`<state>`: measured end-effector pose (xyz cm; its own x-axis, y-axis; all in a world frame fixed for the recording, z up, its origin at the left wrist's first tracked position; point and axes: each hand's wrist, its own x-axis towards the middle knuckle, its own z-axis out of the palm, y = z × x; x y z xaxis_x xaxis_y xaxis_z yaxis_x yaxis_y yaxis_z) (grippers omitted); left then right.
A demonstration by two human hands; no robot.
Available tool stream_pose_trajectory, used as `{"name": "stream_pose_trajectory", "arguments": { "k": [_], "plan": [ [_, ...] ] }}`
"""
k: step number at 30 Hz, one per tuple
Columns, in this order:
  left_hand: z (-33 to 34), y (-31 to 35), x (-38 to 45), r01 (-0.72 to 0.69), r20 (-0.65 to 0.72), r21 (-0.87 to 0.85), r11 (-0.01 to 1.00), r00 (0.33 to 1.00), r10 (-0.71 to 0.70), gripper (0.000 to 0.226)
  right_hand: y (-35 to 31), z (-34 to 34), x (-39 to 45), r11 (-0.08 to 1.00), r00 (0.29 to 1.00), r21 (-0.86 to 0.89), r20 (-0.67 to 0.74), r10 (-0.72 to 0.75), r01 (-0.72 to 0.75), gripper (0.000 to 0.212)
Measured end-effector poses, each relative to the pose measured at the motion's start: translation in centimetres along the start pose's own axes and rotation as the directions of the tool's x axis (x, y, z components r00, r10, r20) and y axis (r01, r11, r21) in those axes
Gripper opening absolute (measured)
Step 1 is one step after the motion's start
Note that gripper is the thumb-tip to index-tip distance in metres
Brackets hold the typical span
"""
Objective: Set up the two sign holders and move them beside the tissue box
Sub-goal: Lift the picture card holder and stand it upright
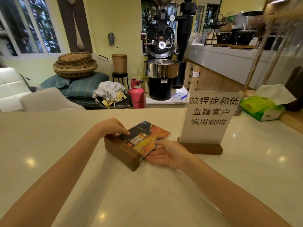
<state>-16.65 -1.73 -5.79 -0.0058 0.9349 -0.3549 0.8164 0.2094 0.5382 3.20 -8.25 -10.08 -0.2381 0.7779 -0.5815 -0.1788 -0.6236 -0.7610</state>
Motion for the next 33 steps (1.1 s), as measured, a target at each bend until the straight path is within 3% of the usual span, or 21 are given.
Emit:
{"name": "stream_pose_trajectory", "arguments": {
  "k": [12,17,24,29,33],
  "plan": [
    [0.0,-1.1,0.6,-0.015,0.002,-0.010,1.000,1.000,0.015,0.039,1.3,1.9,1.6,0.988,0.984,0.045,-0.098,-0.146,0.151,0.028],
    [0.2,-1.0,0.0,-0.083,-0.070,-0.104,0.991,0.995,0.076,0.041,0.4,1.5,1.0,0.957,0.950,-0.129,-0.139,-0.278,0.261,0.021],
    [0.6,-0.9,-0.8,-0.296,-0.276,-0.270,0.916,0.935,0.221,0.051,-1.1,0.7,-0.2,0.714,0.764,-0.463,-0.112,-0.635,0.525,0.012],
    [1.9,0.1,-1.3,-0.397,-0.403,-0.271,0.877,0.874,0.271,0.055,-0.5,0.4,-0.9,0.487,0.586,-0.633,-0.064,-0.808,0.602,0.013],
    [3.4,0.8,-1.7,-0.454,-0.464,-0.302,0.838,0.838,0.287,0.058,0.4,-0.2,-1.4,0.363,0.492,-0.698,-0.018,-0.870,0.618,0.009]
  ]
}}
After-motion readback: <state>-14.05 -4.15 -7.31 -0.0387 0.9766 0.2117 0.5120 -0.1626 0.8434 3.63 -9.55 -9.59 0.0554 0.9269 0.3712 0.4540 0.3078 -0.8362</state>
